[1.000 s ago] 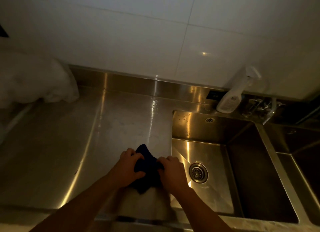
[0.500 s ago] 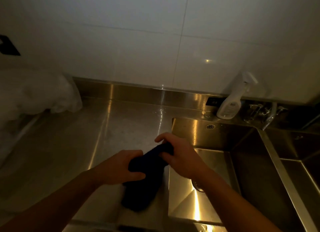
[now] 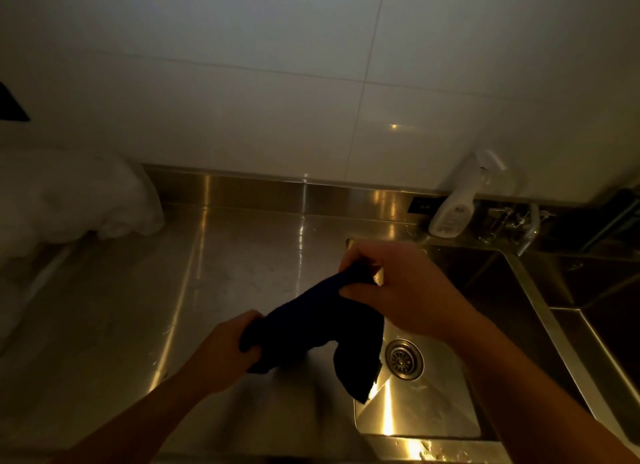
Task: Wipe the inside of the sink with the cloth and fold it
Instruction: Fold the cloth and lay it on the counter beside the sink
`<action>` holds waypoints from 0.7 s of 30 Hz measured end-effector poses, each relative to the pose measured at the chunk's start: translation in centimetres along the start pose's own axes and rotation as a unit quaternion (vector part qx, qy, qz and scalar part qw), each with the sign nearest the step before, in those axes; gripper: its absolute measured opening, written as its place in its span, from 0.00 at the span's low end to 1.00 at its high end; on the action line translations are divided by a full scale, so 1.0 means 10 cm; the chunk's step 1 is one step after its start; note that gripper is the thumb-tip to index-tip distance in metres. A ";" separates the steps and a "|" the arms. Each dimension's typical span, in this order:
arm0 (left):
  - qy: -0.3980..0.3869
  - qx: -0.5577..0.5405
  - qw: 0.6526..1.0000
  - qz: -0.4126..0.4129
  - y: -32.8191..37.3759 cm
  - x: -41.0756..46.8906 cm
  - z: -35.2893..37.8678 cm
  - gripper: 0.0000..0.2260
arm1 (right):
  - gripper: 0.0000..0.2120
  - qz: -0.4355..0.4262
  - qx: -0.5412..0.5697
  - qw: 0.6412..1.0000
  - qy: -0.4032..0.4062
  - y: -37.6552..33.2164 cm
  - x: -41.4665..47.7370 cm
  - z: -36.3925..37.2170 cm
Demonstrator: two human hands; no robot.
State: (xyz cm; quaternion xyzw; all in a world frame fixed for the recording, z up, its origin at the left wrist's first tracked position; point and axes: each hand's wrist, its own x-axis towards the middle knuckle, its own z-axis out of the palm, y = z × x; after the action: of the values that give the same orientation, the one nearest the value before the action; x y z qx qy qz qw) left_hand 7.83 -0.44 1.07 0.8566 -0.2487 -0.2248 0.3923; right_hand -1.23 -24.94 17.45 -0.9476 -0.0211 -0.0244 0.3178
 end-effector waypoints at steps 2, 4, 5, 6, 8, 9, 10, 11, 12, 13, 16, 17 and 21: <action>0.022 0.047 0.999 0.010 -0.06 0.00 -0.16 0.11 | 0.11 0.033 -0.004 0.999 0.012 0.11 -0.02 -0.07; 0.023 0.106 0.994 0.026 -0.07 0.04 -0.37 0.08 | 0.10 0.058 -0.008 0.998 0.019 0.25 -0.01 -0.10; 0.027 0.134 0.990 0.038 -0.04 0.08 -0.48 0.06 | 0.08 0.063 -0.022 0.998 0.017 0.31 0.01 -0.10; 0.036 0.154 0.986 0.045 0.02 0.13 -0.60 0.04 | 0.06 0.066 -0.039 0.997 0.012 0.37 0.04 -0.11; 0.055 0.167 0.983 0.049 0.18 0.21 -0.83 0.05 | 0.06 0.069 -0.066 0.995 0.004 0.48 0.11 -0.13; 0.068 0.174 0.981 0.055 0.27 0.24 -0.94 0.05 | 0.07 0.071 -0.080 0.994 0.007 0.53 0.13 -0.14; 0.082 0.190 0.976 0.065 0.34 0.25 -1.03 0.06 | 0.08 0.070 -0.094 0.993 0.016 0.58 0.14 -0.14; 0.094 0.213 0.969 0.078 0.39 0.25 -1.09 0.06 | 0.08 0.065 -0.107 0.992 0.030 0.63 0.14 -0.13; 0.105 0.235 0.961 0.097 0.42 0.23 -1.13 0.06 | 0.08 0.059 -0.113 0.991 0.044 0.68 0.13 -0.10; 0.111 0.256 0.953 0.117 0.43 0.20 -1.13 0.06 | 0.09 0.055 -0.119 0.990 0.056 0.73 0.10 -0.05; 0.095 0.268 0.947 0.147 0.24 0.06 -0.94 0.09 | 0.08 0.044 -0.156 0.985 0.066 0.90 -0.06 0.26; 0.078 0.263 0.951 0.143 0.12 0.00 -0.81 0.10 | 0.08 0.044 -0.175 0.982 0.058 0.95 -0.13 0.41; -0.071 0.314 0.943 0.083 -0.52 -0.33 -0.14 0.10 | 0.10 0.055 -0.211 0.975 -0.053 1.18 -0.57 1.10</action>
State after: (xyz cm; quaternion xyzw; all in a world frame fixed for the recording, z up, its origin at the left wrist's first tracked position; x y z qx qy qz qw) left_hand 7.34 5.28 -1.54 0.8944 -0.4042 -0.1620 0.1018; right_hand -5.87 -27.83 1.20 -0.9929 0.0199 0.0391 0.1105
